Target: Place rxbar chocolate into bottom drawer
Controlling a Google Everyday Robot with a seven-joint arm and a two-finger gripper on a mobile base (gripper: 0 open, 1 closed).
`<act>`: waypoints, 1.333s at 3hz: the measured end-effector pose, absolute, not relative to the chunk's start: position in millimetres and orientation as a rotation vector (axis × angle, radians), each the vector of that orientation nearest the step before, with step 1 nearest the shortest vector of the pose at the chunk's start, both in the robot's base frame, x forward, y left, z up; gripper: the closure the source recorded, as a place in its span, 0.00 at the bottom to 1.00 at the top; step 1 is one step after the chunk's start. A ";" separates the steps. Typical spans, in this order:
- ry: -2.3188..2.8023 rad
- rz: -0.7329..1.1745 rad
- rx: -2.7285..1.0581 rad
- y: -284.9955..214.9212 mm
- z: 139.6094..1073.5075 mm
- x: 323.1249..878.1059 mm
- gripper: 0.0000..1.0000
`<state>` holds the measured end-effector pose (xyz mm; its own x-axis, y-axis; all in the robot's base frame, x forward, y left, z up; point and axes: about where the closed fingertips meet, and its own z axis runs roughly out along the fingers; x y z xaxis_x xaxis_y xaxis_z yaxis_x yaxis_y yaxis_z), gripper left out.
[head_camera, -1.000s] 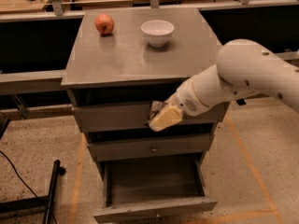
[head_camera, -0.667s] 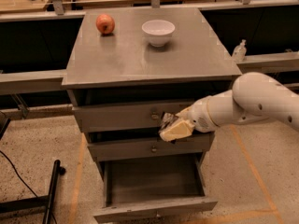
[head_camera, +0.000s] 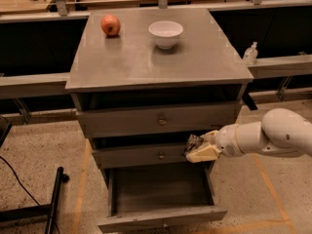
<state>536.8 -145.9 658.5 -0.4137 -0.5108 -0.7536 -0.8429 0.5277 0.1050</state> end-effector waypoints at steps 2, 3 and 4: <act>2.073 0.750 -1.096 -128.6 603.9 540.5 1.00; 2.053 0.850 -1.099 -104.7 520.0 549.8 1.00; 2.067 0.918 -1.082 -91.6 445.2 554.1 1.00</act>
Offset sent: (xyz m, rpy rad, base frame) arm 0.0107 0.0412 -0.1537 0.1973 0.1187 0.1079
